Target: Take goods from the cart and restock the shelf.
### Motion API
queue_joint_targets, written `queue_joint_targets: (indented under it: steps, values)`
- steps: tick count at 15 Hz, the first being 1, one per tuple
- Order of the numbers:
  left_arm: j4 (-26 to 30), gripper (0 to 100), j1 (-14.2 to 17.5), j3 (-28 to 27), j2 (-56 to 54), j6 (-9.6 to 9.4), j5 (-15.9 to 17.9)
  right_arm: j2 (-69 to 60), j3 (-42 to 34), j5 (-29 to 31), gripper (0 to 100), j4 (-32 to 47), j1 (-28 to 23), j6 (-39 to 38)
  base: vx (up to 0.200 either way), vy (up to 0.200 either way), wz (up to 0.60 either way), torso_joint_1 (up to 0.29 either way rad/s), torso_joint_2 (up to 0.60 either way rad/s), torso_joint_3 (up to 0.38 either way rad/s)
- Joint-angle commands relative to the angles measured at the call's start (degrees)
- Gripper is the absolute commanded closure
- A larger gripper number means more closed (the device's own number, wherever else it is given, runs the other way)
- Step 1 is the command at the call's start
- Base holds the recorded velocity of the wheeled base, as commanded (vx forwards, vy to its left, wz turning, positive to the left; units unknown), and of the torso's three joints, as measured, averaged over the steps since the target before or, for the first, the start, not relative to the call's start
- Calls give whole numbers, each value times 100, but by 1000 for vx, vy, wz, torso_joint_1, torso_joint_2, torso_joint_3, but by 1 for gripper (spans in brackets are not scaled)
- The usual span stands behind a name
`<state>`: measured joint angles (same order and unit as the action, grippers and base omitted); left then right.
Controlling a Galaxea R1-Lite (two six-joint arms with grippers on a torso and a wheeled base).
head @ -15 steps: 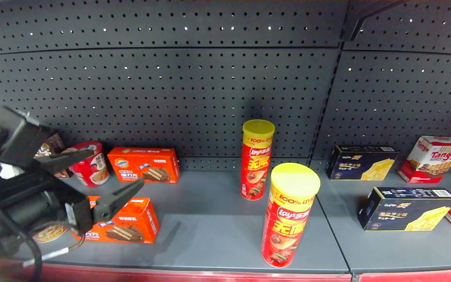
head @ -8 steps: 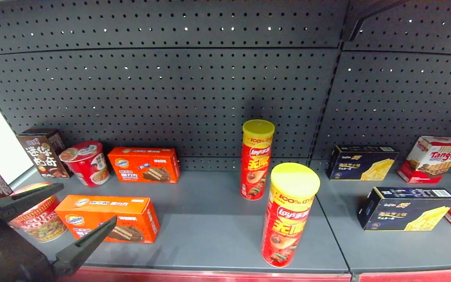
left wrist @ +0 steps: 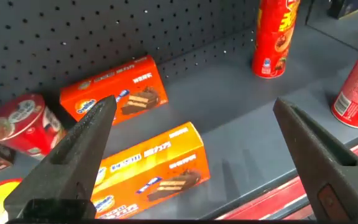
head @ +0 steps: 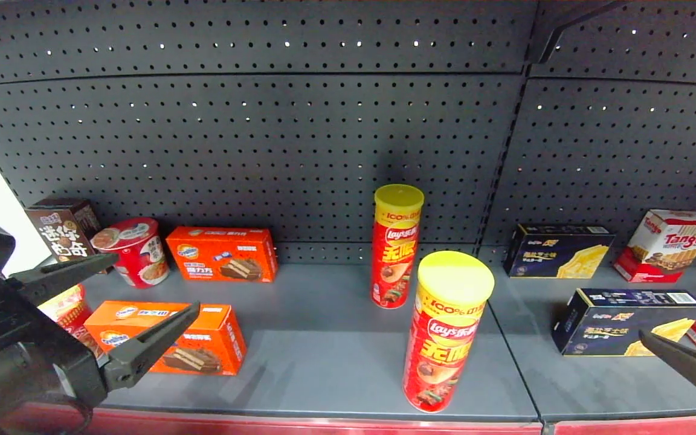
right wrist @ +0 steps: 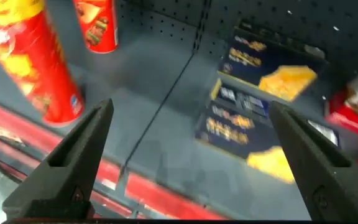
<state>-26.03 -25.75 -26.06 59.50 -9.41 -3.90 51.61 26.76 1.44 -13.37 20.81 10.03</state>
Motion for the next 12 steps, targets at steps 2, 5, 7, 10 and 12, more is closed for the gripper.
queue_joint_targets:
  steps: [2,5,7,10,12]
  values:
    - [-16,0,-1,-74,246,9,-5,1624,-4,612,0,-1308,732,-10,0,0,0,0,0,0]
    - [-16,0,-1,-109,325,9,-14,1993,14,638,0,-1431,723,7,0,0,0,0,0,0]
    - [-16,0,-1,-101,334,1,3,2063,14,594,0,-1431,837,34,0,0,0,0,0,0]
    - [-25,0,-1,-109,475,1,100,2081,-206,586,0,-1422,1224,25,0,0,0,0,0,0]
    - [-43,0,-1,-206,598,-17,109,2186,-285,621,0,-1343,1426,16,0,0,0,0,0,0]
